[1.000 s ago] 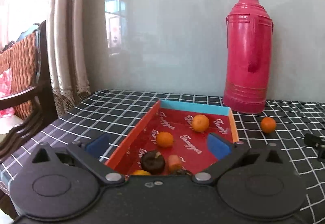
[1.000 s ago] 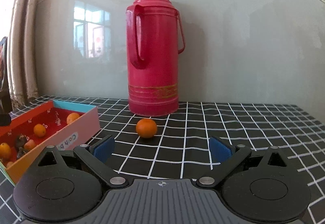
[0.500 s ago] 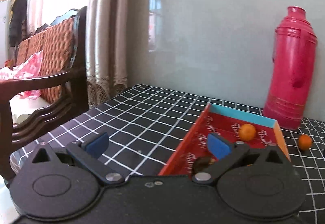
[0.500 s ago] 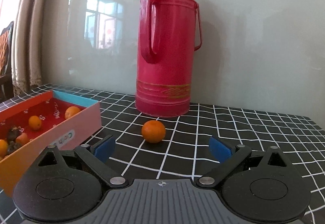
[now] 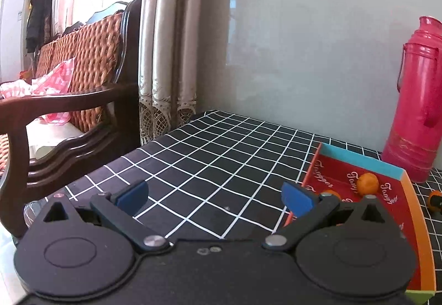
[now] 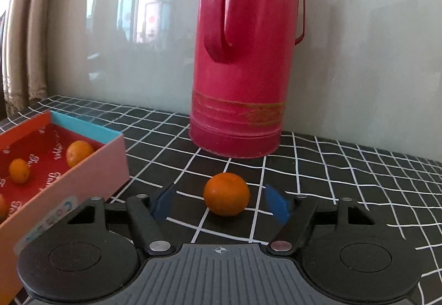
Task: Organize fruits
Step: 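Carry the mandarin into the box and open the right tool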
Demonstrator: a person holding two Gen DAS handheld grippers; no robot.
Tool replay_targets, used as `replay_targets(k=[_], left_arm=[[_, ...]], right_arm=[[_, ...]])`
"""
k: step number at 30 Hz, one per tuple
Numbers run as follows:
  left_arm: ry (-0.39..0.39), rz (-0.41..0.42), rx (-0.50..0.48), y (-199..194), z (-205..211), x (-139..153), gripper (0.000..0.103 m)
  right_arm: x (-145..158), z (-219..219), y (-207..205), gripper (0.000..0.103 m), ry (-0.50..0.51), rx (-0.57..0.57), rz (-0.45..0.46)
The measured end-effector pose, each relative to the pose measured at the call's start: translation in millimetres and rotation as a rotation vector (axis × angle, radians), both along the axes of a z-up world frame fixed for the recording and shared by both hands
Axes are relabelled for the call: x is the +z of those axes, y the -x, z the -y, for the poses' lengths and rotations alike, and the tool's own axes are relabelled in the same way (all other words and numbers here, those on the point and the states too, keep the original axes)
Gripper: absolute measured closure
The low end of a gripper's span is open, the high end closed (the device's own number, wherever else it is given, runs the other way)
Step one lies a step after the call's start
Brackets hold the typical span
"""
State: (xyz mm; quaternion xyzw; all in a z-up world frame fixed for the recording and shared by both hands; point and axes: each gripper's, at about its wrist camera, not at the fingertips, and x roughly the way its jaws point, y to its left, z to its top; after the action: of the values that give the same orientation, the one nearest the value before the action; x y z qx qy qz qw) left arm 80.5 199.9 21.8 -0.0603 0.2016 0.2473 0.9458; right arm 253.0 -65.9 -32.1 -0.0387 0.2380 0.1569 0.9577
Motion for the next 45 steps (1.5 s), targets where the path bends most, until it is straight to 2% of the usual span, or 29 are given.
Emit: replay_targets(k=[2, 3, 6, 8, 12, 16, 23, 32, 40, 45], left_arm=[[0.004, -0.009, -0.005, -1, -2, -1, 0.006], [0.005, -0.01, -0.008, -2, -2, -2, 0.006], [-0.002, -0.027, -0.025, -3, 0, -3, 0.006], [0.002, -0.032, -0.043, -3, 2, -4, 0.006], [0.009, -0.031, -0.064, -4, 8, -4, 0.006], [0.006, -0.029, -0.102, -4, 20, -3, 0.006], [0.005, -0.031, -0.184, -2, 47, -3, 0.006], [-0.026, -0.029, -0.224, 2, 62, -2, 0.006], [-0.026, -0.022, -0.241, 2, 62, -3, 0.006], [-0.02, -0.023, -0.197, 3, 57, -2, 0.006]], right_arm=[[-2, -1, -8, 0.035, 0.002, -0.004, -0.023], [-2, -2, -11, 0.045, -0.002, -0.003, -0.032], [-4, -3, -19, 0.064, 0.025, -0.015, -0.054], [-3, 2, -19, 0.064, -0.012, -0.012, -0.071], [0, 4, -6, 0.064, -0.006, -0.011, -0.064], [11, 7, 22, 0.064, 0.006, 0.003, -0.024], [34, 5, 72, 0.064, -0.052, 0.043, 0.028], [59, -30, 130, 0.064, -0.168, 0.19, 0.083], [57, -71, 131, 0.064, -0.159, 0.276, 0.081], [53, -77, 121, 0.064, -0.189, 0.301, 0.04]])
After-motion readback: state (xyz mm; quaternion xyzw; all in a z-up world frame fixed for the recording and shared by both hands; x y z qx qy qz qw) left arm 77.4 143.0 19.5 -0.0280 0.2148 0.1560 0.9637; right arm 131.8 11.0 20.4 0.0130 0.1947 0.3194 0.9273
